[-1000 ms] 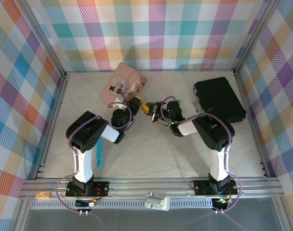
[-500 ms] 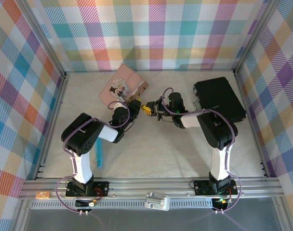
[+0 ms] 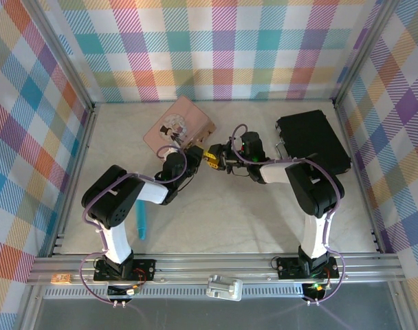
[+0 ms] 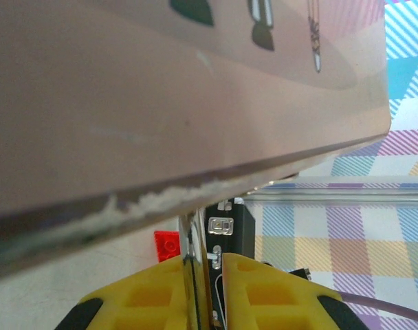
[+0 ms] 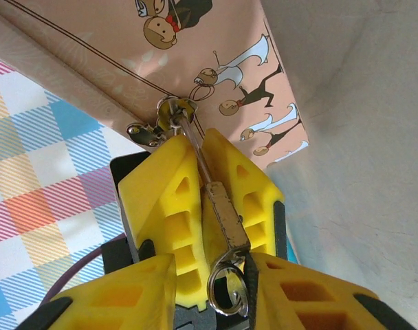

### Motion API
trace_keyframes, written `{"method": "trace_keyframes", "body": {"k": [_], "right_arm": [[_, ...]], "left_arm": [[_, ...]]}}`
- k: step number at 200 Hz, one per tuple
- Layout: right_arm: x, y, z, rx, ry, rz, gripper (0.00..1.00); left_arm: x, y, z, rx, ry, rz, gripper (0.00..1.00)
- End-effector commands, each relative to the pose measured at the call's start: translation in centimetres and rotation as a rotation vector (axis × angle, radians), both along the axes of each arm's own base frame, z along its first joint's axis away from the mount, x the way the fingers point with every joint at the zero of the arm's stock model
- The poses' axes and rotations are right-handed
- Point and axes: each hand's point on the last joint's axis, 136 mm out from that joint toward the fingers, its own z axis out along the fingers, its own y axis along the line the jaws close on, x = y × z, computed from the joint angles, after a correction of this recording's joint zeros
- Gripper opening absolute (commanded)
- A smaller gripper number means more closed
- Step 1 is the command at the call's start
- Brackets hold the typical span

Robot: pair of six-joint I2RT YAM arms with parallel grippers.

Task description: Unlock the padlock with the key

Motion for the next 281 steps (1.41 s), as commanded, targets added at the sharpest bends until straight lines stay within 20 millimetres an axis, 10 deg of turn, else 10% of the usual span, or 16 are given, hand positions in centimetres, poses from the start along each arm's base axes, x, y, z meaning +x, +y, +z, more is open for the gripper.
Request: {"method": "trace_keyframes", "body": {"k": [1,55,173,220,281], "right_arm": [[0.6,-0.5,5.0,0.071,-0.161,-0.047,0.3],[0.0,-0.7,4.7,0.064,-0.122,-0.1,0.11],[-1.4,0.6,3.5,0.078,-0.019,-0.17,0.22],[-1.1,0.3,2.7,0.08,0.0,-0.216,0.0],[-0.4,0.6,8.4,0.474,0.292,-0.25,0.0]], "left_arm": [[-0.7,-1.1,0.2,0.026,0.007,-0.036,0.0],[-0.5,-1.1,0.1,0.037,0.008,-0.018,0.0],[-0.8,-0.7,-0.2,0.039,0.008,0.034,0.0],[-0.9,-0.8,-0.2,0.027,0.003,0.03,0.0],[-1.6,-1.5,0.3,0.054,-0.211,-0.045,0.0]]}}
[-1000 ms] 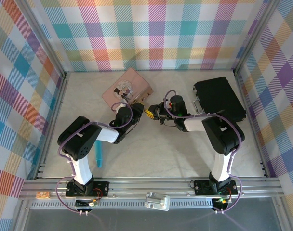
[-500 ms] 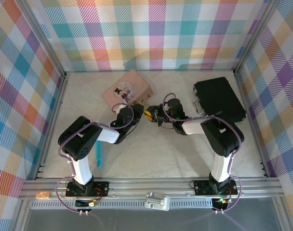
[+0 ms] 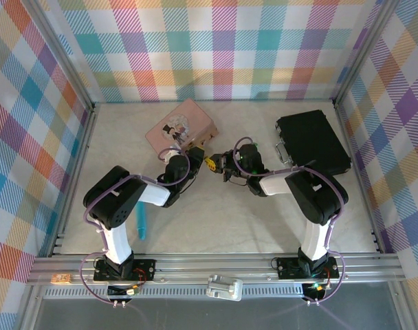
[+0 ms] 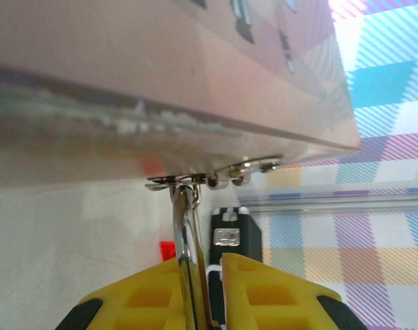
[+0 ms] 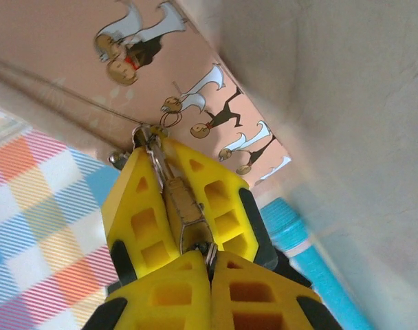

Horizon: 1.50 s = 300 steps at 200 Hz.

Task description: Unlock the padlock with the key

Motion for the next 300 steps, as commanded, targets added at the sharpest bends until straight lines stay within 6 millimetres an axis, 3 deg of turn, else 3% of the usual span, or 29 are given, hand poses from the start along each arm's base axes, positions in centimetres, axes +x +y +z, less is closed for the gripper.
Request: {"method": "trace_keyframes", "body": {"k": [1,20,32,51,79,97,129,158,181,197,266,300], "right_arm": [[1.1,0.6,8.9,0.394,0.039,-0.049,0.0],[2.6,-0.3,13.6,0.666,0.083,-0.136,0.0],[3.1,-0.9,16.5,0.728,0.039,-0.154,0.0],[3.7,-2.1,17.8,0.769,0.012,-0.214,0.0],[4.5,-2.9,14.9,0.795,0.09,-0.348,0.0],[4.8,-3.2,15.0,0.811,0.079,-0.399,0.0],[4.8,-0.9,14.3,0.757,0.074,-0.296,0.0],[5.3,0.8,10.6,0.564,-0.021,-0.133,0.0],[5.5,-0.7,7.0,0.394,-0.099,-0.139,0.05],[5.2,-1.4,5.7,0.274,-0.157,-0.111,0.11],[2.8,-1.4,2.7,0.026,-0.273,0.023,0.42],[0.8,-2.3,-0.2,-0.138,-0.282,0.093,0.47]], "left_arm": [[-1.5,-1.6,-0.1,0.023,-0.144,-0.099,0.0],[-2.0,-3.0,-1.1,0.078,-0.16,-0.16,0.0],[-2.5,-3.9,-1.5,0.121,-0.178,-0.187,0.0],[-2.6,-4.1,-3.1,0.125,-0.145,-0.189,0.0],[-2.4,-4.0,-3.6,0.16,-0.152,-0.18,0.0],[-2.2,-4.3,-3.1,0.161,-0.168,-0.188,0.0],[-1.5,-4.6,-2.6,0.133,-0.171,-0.178,0.0],[-0.8,-3.6,-1.8,0.091,-0.143,-0.135,0.0],[-0.5,-2.5,-1.9,0.105,-0.082,-0.104,0.0],[-0.6,-2.0,-1.8,0.166,-0.056,-0.097,0.0],[-0.3,-1.2,-1.9,0.124,-0.028,-0.068,0.0],[-0.4,-0.9,-1.2,0.138,-0.018,-0.068,0.0]]}}
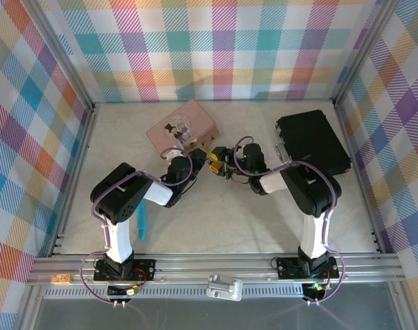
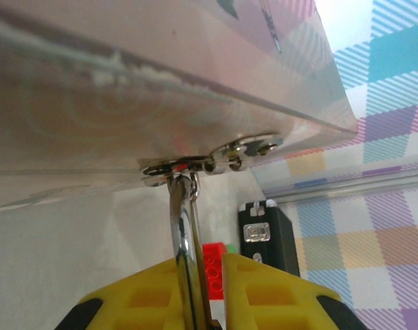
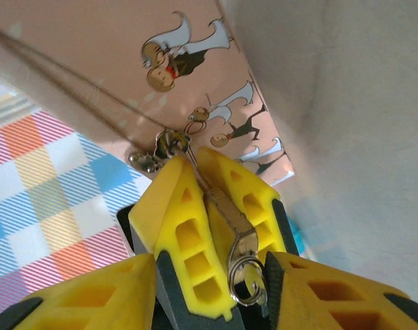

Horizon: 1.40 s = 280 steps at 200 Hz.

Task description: Unlock the padlock with the key

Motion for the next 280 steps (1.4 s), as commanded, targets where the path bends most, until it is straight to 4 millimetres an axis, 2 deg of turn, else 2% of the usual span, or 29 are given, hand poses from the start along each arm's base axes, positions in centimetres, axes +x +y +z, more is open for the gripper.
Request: {"method": "trace_keyframes", "body": {"k": [1,28,45,79,102,148,189,236,280], "right_arm": [[-0.8,-0.9,1.1,-0.099,-0.139,0.045,0.47],[-1.8,-1.6,0.2,-0.265,-0.198,0.134,0.48],[-2.1,-2.0,0.7,-0.378,-0.271,0.186,0.48],[-2.7,-3.5,1.3,-0.598,-0.461,0.262,0.34],[-3.5,-3.7,1.1,-0.656,-0.531,0.34,0.27],[-4.7,-0.6,0.1,-0.624,-0.574,0.452,0.24],[-3.8,1.1,-0.3,-0.524,-0.524,0.419,0.27],[-2.7,1.1,-1.3,-0.414,-0.446,0.275,0.3],[-2.1,-0.3,-2.6,-0.454,-0.408,0.178,0.32]], "left_arm": [[-0.8,-0.4,0.8,0.002,0.01,-0.035,0.0],[-1.0,-0.5,1.2,0.009,0.026,-0.047,0.0],[-1.1,-0.5,1.2,0.0,0.035,-0.05,0.0],[-1.0,-1.1,1.0,-0.013,0.076,-0.082,0.0],[-1.1,-1.5,1.1,-0.028,0.096,-0.1,0.0],[-1.5,-1.6,2.1,-0.044,0.09,-0.115,0.0],[-1.9,-1.5,2.5,-0.062,0.076,-0.118,0.0],[-2.0,-1.2,3.1,-0.084,0.049,-0.114,0.0],[-2.2,-1.2,3.6,-0.098,0.036,-0.117,0.0]]}}
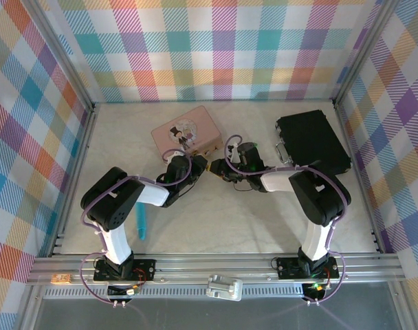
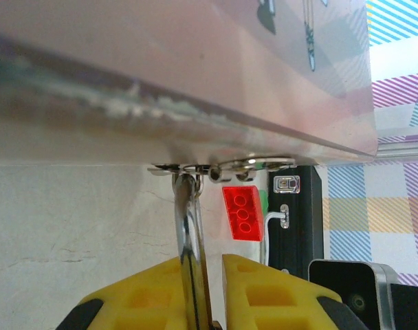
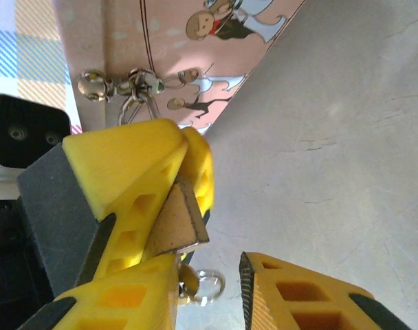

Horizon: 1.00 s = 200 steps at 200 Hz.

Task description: Unlock the padlock with the key

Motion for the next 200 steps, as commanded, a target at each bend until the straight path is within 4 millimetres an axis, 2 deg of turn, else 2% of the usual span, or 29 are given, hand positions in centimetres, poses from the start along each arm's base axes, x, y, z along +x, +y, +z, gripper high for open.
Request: {"method": "trace_keyframes", "body": {"k": [1,15,29,63,94,132,200], "right_arm": [[1.2,-0.3,0.6,0.034,-0.03,-0.078,0.32],[1.2,-0.4,0.6,0.04,-0.037,-0.078,0.33],[1.3,0.7,1.9,0.105,-0.074,-0.034,0.32],[0.9,2.1,3.3,0.229,-0.091,0.029,0.29],[0.3,2.0,3.1,0.257,-0.074,0.037,0.28],[-0.5,1.8,3.1,0.293,-0.04,0.032,0.3],[-0.8,1.8,2.9,0.327,0.001,0.026,0.28]], "left_arm": [[0.3,-0.6,5.1,-0.12,-0.121,-0.007,0.0],[0.2,-0.6,5.2,-0.121,-0.123,-0.007,0.0],[0.2,-0.6,5.3,-0.126,-0.125,-0.011,0.0],[0.2,-0.5,5.5,-0.13,-0.131,-0.004,0.0],[0.3,-0.3,5.6,-0.129,-0.135,0.004,0.0],[0.5,-0.2,5.4,-0.122,-0.138,0.016,0.0],[0.8,-0.1,5.4,-0.117,-0.143,0.028,0.0]]}}
